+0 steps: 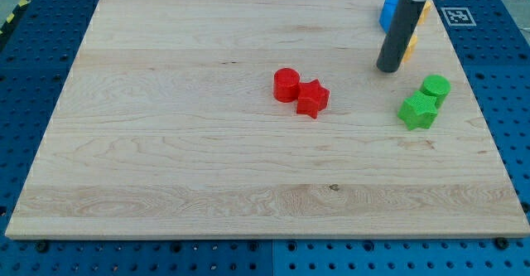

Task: Push the heart into the hexagon

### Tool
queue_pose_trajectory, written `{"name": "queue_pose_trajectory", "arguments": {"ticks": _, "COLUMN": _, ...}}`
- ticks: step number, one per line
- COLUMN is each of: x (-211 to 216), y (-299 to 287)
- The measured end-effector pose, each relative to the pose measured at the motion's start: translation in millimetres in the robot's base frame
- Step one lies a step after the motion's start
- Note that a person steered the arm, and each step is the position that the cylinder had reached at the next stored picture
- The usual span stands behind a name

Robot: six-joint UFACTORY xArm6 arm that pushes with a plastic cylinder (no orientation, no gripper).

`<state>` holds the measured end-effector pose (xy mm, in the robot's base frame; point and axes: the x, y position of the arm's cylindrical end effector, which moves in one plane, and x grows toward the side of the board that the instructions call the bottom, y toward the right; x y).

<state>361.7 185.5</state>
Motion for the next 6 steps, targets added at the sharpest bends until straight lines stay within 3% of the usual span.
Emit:
{"name": "queue_pose_trajectory", "arguments": {"ticks": 2, "x": -30, "y": 61}}
{"name": "queue_pose_trajectory", "arguments": {"ticks": 3, "x": -20, "y": 61}}
{"name": "queue_pose_trajectory", "arguments": {"ticks": 6, "x": -60, "y": 62}}
